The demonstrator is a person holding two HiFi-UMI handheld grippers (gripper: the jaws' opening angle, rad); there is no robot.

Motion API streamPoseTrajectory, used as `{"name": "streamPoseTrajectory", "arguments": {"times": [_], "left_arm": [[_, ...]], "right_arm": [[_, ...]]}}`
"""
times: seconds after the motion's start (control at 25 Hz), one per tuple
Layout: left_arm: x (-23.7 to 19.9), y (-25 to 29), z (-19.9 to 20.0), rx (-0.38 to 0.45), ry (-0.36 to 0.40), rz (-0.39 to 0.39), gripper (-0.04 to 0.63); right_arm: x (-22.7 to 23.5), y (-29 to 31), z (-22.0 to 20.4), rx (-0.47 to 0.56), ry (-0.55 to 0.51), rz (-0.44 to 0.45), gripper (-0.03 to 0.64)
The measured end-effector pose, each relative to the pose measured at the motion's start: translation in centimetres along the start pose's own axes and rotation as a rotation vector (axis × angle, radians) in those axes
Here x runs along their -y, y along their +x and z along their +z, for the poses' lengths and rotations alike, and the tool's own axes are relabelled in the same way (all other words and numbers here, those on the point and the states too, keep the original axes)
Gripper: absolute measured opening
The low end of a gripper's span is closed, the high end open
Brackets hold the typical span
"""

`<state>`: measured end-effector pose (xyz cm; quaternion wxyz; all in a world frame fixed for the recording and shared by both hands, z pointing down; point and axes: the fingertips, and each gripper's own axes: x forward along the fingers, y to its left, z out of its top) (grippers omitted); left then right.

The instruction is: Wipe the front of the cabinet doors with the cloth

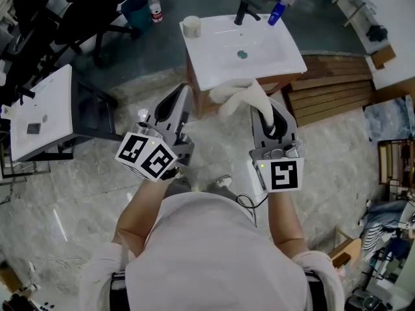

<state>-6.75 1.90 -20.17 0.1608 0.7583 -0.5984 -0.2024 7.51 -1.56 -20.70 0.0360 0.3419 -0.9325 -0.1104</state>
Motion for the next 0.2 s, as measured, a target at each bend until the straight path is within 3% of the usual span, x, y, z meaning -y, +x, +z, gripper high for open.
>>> {"name": "streamPoseTrajectory", "arguments": {"times": [0.2], "left_arm": [[-1.02,0.34,-0.71,-0.019,-0.008,0.002,0.017]], "right_arm": [[-0.38,0.63,-1.08,-0.022,-0.021,0.008,0.081]]}}
